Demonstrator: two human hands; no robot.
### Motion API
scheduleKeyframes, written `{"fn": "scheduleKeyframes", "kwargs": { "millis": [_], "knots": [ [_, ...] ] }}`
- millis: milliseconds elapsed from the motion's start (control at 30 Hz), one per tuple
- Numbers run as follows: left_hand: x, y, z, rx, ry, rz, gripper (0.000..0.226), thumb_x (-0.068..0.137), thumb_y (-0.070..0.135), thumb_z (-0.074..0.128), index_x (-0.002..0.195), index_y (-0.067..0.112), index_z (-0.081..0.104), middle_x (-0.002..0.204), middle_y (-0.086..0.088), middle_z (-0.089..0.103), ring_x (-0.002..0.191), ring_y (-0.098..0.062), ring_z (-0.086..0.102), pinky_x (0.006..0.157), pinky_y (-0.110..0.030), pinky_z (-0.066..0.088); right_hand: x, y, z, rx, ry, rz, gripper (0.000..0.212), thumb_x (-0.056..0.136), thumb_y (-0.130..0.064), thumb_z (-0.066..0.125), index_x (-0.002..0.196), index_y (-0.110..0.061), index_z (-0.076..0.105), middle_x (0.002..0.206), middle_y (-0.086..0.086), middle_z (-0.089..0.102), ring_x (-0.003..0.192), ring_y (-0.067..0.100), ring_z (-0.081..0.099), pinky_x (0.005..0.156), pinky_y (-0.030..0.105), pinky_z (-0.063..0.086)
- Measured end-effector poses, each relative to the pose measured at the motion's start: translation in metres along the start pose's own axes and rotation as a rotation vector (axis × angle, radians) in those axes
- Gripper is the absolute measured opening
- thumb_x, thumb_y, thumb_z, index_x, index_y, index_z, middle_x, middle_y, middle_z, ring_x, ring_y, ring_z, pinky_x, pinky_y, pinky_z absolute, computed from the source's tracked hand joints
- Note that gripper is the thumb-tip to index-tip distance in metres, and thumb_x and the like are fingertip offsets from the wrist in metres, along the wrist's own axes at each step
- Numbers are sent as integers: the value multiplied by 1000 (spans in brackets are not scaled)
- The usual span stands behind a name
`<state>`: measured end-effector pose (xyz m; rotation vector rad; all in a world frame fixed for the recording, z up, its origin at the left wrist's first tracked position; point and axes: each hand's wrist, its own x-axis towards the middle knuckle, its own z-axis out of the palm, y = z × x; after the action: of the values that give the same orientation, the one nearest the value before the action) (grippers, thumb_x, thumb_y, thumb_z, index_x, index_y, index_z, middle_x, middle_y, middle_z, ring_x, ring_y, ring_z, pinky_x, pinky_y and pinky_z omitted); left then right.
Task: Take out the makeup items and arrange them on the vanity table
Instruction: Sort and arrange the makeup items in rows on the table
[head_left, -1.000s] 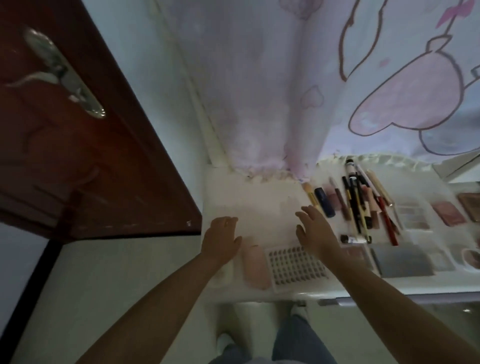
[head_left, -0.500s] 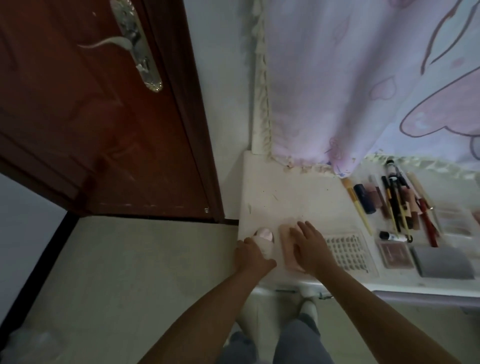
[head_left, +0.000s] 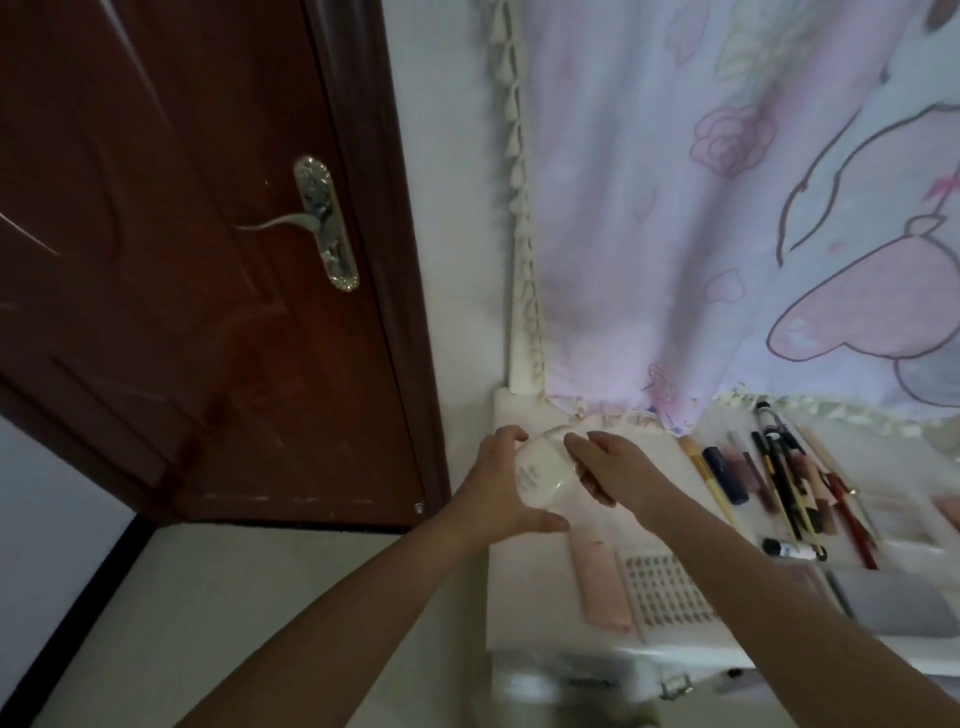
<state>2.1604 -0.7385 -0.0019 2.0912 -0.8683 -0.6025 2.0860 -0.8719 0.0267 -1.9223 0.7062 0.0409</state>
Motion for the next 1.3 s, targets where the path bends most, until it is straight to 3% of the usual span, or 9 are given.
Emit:
{"fn": "scheduleKeyframes", "kwargs": {
  "millis": [200,300,567,833,1000,1100,1167,1233,1300],
  "knots": [
    [-5,55,-43,475,242,250,73,68,35,74,128,13,40,120,-3,41,101,-20,50,80,-25,40,-12,-58,-33,21,92,-49,37,89,-22,39,53,-14,37,28,-8,39,25,6,28,32,14,21],
    [-8,74,-62,640,302,331,72,70,42,70,130,12,44,118,-6,52,104,-21,50,85,-27,37,-15,-79,-40,-51,174,-135,49,96,-34,32,52,-13,38,43,-4,43,40,7,37,43,18,29],
    [-23,124,-118,673,457,463,66,61,32,79,116,1,58,103,-14,62,94,-29,57,81,-32,43,-33,-135,-55,-103,292,-408,46,94,-40,35,60,-10,34,57,6,32,48,16,30,53,27,26],
    [-31,151,-145,738,391,434,66,65,40,75,121,11,55,109,-5,60,100,-22,53,86,-31,42,-42,-153,-61,-30,270,-486,41,94,-38,36,66,-8,40,57,5,31,52,17,29,58,30,27],
    [-35,154,-153,491,354,454,54,61,27,80,111,12,64,96,-3,65,87,-17,59,77,-29,47,-49,-160,-67,-159,354,-628,50,96,-34,36,52,-9,38,49,1,36,47,12,35,48,18,30],
    [-31,151,-156,248,233,423,50,64,13,80,112,9,64,85,12,63,73,5,60,67,-9,49,-52,-164,-75,-203,338,-738,51,95,-31,38,66,8,52,54,8,44,51,14,39,47,13,31],
    [-26,147,-156,39,140,394,31,76,3,68,107,6,64,77,12,61,61,9,61,54,-4,46,-54,-163,-81,-233,305,-823,46,95,-27,40,73,12,55,57,13,49,53,14,43,49,13,32],
    [-22,146,-154,-282,77,331,14,87,-1,50,95,6,59,73,-3,62,52,-4,65,46,-14,49,-54,-164,-88,-236,251,-895,34,93,-21,43,73,0,60,55,3,51,49,5,48,49,8,35],
    [-21,147,-152,-491,24,295,15,92,3,43,89,12,55,74,-10,62,50,-15,66,42,-20,50,-54,-166,-96,-166,144,-904,21,92,-17,45,79,-22,61,55,-10,51,43,-1,50,45,5,35]
  ]
}}
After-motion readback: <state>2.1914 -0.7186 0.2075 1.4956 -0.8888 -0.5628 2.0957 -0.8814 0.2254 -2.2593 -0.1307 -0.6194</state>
